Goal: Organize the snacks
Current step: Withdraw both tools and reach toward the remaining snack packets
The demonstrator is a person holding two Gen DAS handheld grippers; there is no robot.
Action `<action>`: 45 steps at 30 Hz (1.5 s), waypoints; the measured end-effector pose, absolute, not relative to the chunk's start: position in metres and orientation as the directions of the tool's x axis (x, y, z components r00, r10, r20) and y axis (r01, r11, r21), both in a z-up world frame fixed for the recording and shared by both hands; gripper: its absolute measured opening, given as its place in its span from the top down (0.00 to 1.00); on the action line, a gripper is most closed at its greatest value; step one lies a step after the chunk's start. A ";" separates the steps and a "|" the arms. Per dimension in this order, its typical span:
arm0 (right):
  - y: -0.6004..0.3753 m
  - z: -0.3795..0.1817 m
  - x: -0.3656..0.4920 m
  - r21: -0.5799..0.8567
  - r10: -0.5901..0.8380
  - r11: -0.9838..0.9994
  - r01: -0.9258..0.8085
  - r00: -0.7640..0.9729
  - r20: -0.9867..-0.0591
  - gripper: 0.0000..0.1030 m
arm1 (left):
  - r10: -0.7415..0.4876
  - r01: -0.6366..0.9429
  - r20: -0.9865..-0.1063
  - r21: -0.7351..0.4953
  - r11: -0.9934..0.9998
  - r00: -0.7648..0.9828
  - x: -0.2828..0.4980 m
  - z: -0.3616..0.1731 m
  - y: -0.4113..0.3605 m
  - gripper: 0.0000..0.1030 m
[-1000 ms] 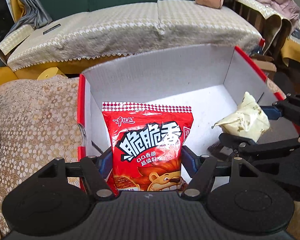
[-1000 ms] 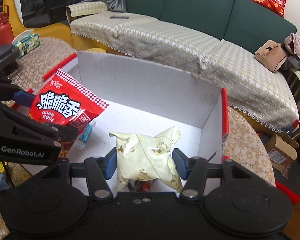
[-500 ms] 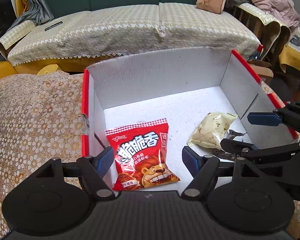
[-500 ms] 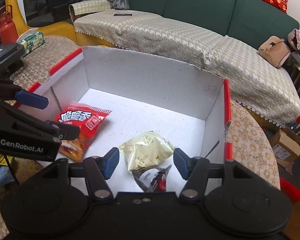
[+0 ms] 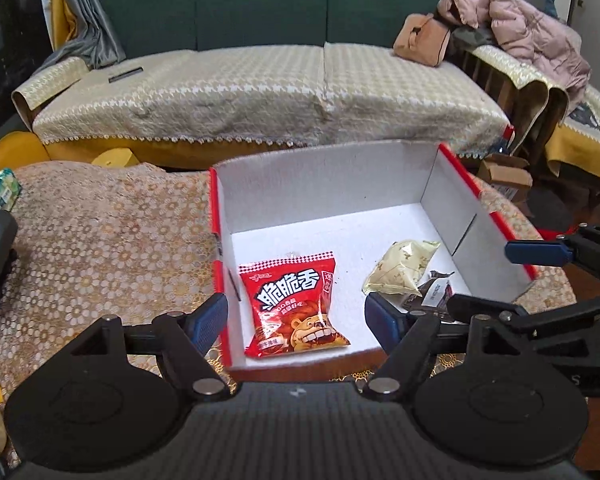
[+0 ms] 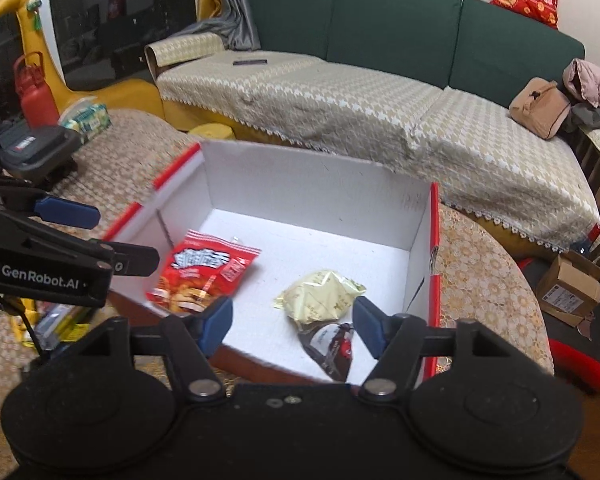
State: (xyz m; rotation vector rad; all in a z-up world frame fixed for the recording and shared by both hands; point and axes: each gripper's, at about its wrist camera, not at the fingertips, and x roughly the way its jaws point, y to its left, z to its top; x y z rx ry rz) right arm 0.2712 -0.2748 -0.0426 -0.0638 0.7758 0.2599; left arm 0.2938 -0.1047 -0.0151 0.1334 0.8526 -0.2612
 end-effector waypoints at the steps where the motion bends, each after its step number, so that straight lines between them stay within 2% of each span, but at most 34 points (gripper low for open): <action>1: -0.274 -0.039 0.267 0.043 0.214 0.966 -0.256 0.690 -0.691 0.23 | -0.177 0.279 -0.752 0.010 0.960 0.635 0.289 -0.011 -0.102 0.27; 3: -0.272 -0.030 0.257 0.049 0.225 0.964 -0.261 0.703 -0.674 0.16 | -0.181 0.278 -0.742 0.007 0.961 0.646 0.279 -0.003 -0.096 0.26; 5: -0.268 -0.023 0.248 0.055 0.235 0.962 -0.267 0.711 -0.662 0.15 | -0.184 0.272 -0.726 0.005 0.962 0.663 0.268 0.006 -0.089 0.20; 10: -0.257 -0.008 0.226 0.073 0.271 0.953 -0.294 0.723 -0.635 0.11 | -0.195 0.268 -0.700 -0.006 0.963 0.687 0.240 0.020 -0.073 0.20; 14: -0.246 -0.001 0.209 0.082 0.302 0.943 -0.321 0.728 -0.616 0.01 | -0.192 0.260 -0.682 -0.002 0.966 0.706 0.215 0.027 -0.058 0.17; 24: -0.214 -0.003 0.174 0.141 0.393 0.907 -0.396 0.683 -0.616 0.00 | -0.159 0.185 -0.654 -0.029 0.982 0.739 0.165 0.026 -0.007 0.12; 33: -0.174 -0.016 0.153 0.183 0.476 0.859 -0.478 0.616 -0.628 0.00 | -0.082 0.063 -0.687 -0.053 0.997 0.722 0.143 0.000 0.056 0.12; 39: -0.145 -0.036 0.150 0.138 0.473 0.838 -0.527 0.577 -0.666 0.00 | -0.016 -0.027 -0.736 -0.047 0.999 0.677 0.144 -0.024 0.088 0.12; 45: -0.117 -0.059 0.152 0.084 0.478 0.783 -0.616 0.511 -0.714 0.01 | 0.005 -0.019 -0.751 -0.010 1.000 0.660 0.152 -0.047 0.101 0.12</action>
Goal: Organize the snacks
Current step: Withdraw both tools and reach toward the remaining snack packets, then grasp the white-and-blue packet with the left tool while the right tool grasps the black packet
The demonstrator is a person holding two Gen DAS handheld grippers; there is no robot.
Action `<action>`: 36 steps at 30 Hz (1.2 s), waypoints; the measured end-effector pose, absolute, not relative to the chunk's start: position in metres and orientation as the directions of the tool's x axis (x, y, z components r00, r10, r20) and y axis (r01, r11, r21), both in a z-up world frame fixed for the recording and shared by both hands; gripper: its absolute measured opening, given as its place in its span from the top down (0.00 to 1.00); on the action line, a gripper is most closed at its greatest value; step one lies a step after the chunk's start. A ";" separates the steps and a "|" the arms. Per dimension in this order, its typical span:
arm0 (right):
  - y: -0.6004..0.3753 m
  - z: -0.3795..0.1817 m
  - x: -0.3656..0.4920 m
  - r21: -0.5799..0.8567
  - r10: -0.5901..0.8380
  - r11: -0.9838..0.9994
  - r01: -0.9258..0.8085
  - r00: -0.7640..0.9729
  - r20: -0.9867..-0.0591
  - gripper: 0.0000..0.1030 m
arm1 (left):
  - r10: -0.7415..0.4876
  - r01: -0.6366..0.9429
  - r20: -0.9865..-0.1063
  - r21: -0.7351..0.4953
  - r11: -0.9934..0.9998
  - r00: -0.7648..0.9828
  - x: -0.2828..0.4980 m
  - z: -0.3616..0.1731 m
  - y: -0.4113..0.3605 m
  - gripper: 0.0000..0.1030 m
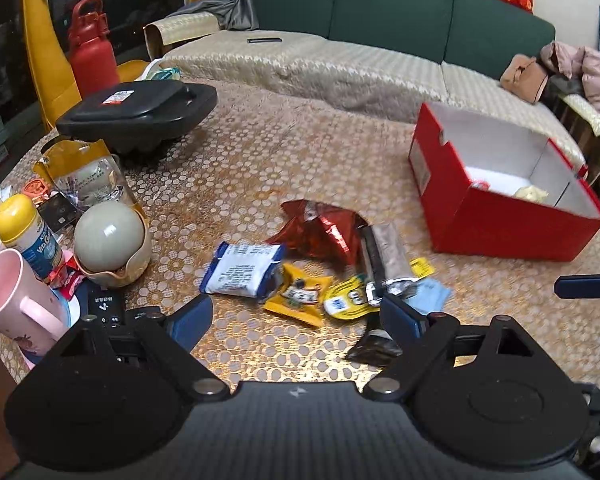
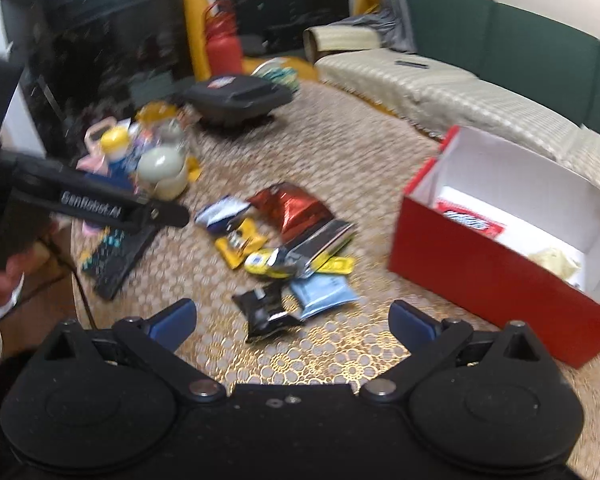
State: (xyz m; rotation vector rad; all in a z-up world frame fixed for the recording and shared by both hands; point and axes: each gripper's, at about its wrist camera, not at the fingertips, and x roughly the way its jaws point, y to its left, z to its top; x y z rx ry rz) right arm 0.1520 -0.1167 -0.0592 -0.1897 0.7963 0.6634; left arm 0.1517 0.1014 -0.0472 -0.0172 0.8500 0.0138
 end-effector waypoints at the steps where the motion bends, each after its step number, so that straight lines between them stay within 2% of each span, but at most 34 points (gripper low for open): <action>1: -0.112 -0.064 0.153 0.077 0.478 0.775 -0.628 0.501 -0.722 0.01 | 0.011 -0.018 -0.753 -0.001 1.000 0.658 0.155 -0.051 0.104 0.12; 10: -0.077 -0.093 0.167 0.037 0.477 0.712 -0.701 0.445 -0.758 0.08 | -0.008 -0.043 -0.799 -0.042 0.998 0.601 0.203 -0.082 0.147 0.12; 15: -0.060 -0.107 0.180 0.045 0.482 0.686 -0.726 0.407 -0.776 0.18 | -0.028 -0.027 -0.819 -0.053 0.998 0.573 0.231 -0.097 0.157 0.12; 19: -0.049 -0.116 0.189 0.045 0.483 0.665 -0.745 0.383 -0.788 0.22 | -0.034 -0.015 -0.845 -0.050 0.999 0.534 0.251 -0.113 0.161 0.12; 25: -0.039 -0.128 0.199 0.020 0.458 0.664 -0.748 0.386 -0.801 0.30 | -0.090 -0.033 -0.871 -0.121 0.992 0.483 0.272 -0.131 0.167 0.12; 33: -0.034 -0.135 0.204 0.017 0.456 0.655 -0.756 0.377 -0.807 0.41 | -0.089 -0.056 -0.884 -0.129 0.990 0.460 0.283 -0.139 0.166 0.12; 34: -0.034 -0.136 0.204 0.014 0.454 0.654 -0.756 0.378 -0.807 0.41 | -0.094 -0.063 -0.883 -0.138 0.988 0.459 0.284 -0.140 0.167 0.12; 36: -0.034 -0.138 0.205 0.015 0.451 0.653 -0.757 0.373 -0.811 0.44 | -0.089 -0.076 -0.884 -0.139 0.987 0.459 0.284 -0.140 0.169 0.20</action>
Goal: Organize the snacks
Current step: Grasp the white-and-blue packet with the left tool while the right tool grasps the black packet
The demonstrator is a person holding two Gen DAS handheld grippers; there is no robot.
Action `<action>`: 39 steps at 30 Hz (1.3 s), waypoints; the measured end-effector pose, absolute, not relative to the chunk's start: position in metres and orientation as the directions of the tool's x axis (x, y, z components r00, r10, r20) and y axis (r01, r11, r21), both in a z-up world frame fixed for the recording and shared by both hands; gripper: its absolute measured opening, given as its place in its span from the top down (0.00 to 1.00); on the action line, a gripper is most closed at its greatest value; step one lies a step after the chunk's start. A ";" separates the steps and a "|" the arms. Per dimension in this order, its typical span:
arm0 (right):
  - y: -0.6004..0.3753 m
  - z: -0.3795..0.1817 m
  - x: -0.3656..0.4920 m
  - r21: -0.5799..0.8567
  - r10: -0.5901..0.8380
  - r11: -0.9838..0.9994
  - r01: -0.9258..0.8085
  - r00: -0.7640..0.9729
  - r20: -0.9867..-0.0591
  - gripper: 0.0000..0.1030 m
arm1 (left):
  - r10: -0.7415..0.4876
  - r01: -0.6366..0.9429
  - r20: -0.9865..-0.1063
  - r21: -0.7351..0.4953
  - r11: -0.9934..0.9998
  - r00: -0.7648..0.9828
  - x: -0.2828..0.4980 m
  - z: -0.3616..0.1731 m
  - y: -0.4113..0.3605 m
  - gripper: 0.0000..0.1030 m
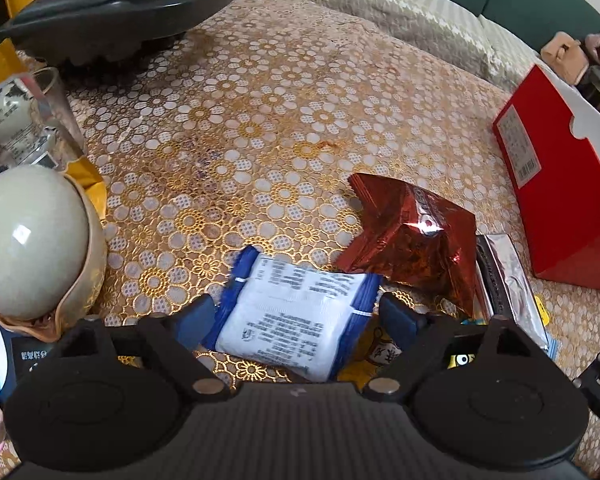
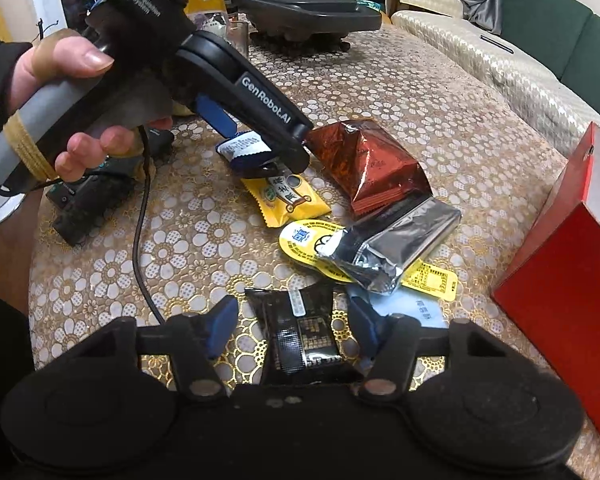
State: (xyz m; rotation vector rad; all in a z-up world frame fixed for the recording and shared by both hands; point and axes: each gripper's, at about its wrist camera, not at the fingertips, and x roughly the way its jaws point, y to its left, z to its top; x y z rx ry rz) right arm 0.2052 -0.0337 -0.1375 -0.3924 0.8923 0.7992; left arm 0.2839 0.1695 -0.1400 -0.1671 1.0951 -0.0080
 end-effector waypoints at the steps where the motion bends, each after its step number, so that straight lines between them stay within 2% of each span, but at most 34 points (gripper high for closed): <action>1: -0.034 -0.138 0.206 0.020 0.450 0.656 -0.755 0.369 -0.813 0.45 | -0.090 -0.079 -0.882 -0.142 0.987 0.462 0.283 -0.140 0.170 0.20; 3: -0.035 -0.139 0.207 0.034 0.454 0.660 -0.751 0.362 -0.814 0.49 | -0.091 -0.083 -0.880 -0.146 0.986 0.467 0.281 -0.138 0.171 0.23; 5: -0.035 -0.140 0.208 0.049 0.459 0.662 -0.748 0.354 -0.815 0.52 | -0.080 -0.093 -0.879 -0.139 0.986 0.469 0.280 -0.137 0.171 0.33; 9: -0.036 -0.140 0.206 0.057 0.460 0.673 -0.737 0.358 -0.813 0.61 | -0.071 -0.100 -0.875 -0.135 0.986 0.480 0.276 -0.135 0.170 0.37; 14: -0.040 -0.138 0.201 0.064 0.456 0.698 -0.713 0.374 -0.807 0.67 | -0.067 -0.117 -0.865 -0.144 0.983 0.497 0.269 -0.131 0.170 0.44; 15: -0.041 -0.138 0.200 0.066 0.456 0.701 -0.711 0.375 -0.807 0.67 | -0.068 -0.121 -0.863 -0.147 0.982 0.500 0.268 -0.129 0.170 0.44; 17: -0.044 -0.137 0.199 0.069 0.454 0.708 -0.703 0.378 -0.807 0.68 | -0.083 -0.124 -0.858 -0.167 0.978 0.507 0.265 -0.127 0.171 0.58; 20: -0.047 -0.135 0.196 0.078 0.452 0.722 -0.687 0.384 -0.805 0.68 | -0.091 -0.129 -0.850 -0.183 0.975 0.519 0.261 -0.122 0.171 0.66; 32: -0.074 -0.116 0.182 0.135 0.484 0.761 -0.635 0.417 -0.769 0.69 | -0.086 -0.164 -0.827 -0.210 0.964 0.555 0.248 -0.099 0.181 0.82; 39: -0.103 -0.099 0.179 0.175 0.488 0.806 -0.565 0.468 -0.737 0.69 | -0.086 -0.182 -0.811 -0.231 0.956 0.579 0.237 -0.084 0.185 0.86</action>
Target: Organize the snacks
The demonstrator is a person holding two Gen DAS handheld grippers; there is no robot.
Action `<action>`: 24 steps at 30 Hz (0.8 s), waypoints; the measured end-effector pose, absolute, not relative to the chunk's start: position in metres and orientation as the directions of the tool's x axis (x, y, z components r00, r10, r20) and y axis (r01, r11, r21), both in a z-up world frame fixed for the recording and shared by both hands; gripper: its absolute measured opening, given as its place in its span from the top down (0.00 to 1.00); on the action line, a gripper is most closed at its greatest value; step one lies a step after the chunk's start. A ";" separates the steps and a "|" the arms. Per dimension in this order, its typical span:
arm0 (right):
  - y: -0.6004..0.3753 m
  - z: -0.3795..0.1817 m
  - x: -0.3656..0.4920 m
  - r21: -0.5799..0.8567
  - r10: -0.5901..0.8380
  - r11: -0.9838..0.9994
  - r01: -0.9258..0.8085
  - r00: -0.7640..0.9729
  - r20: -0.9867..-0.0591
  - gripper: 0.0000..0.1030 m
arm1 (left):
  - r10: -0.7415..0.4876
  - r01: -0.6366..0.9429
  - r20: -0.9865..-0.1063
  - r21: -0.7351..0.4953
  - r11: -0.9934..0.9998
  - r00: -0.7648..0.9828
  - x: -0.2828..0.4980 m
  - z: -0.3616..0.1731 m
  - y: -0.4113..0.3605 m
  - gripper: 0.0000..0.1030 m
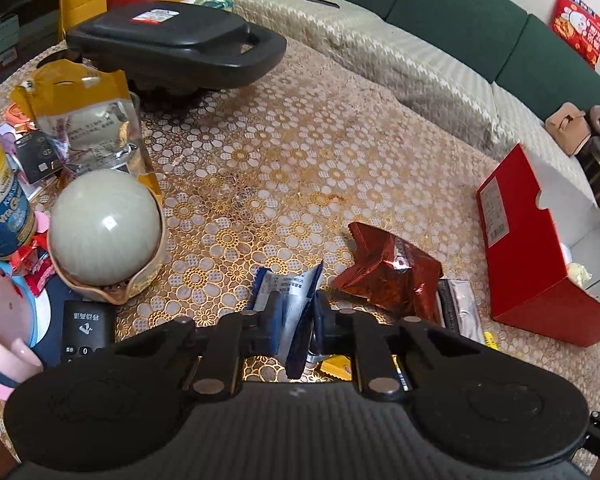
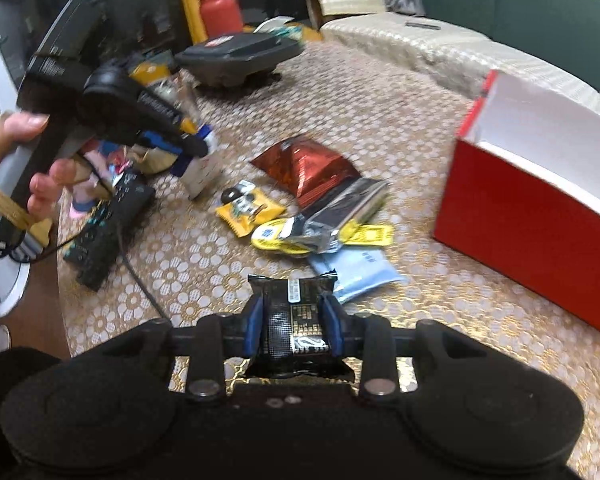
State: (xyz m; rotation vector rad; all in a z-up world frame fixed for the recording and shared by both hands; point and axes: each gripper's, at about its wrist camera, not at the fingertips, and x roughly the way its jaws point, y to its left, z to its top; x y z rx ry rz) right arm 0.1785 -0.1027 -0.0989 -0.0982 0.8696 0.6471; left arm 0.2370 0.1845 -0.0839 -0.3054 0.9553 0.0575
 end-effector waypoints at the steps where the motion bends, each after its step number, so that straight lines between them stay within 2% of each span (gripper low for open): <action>1: -0.107 -0.096 0.178 0.178 0.488 0.811 -0.557 0.477 -0.731 0.69 | -0.087 -0.184 -0.808 -0.235 0.954 0.582 0.235 -0.081 0.184 0.87; 9: -0.147 -0.068 0.176 0.185 0.468 0.852 -0.489 0.556 -0.686 0.69 | -0.138 -0.127 -0.775 -0.271 0.954 0.616 0.219 -0.047 0.156 0.87; 24: -0.234 -0.020 0.217 0.109 0.340 0.930 -0.350 0.714 -0.612 0.69 | -0.304 0.153 -0.657 -0.278 0.948 0.690 0.252 0.038 0.031 0.90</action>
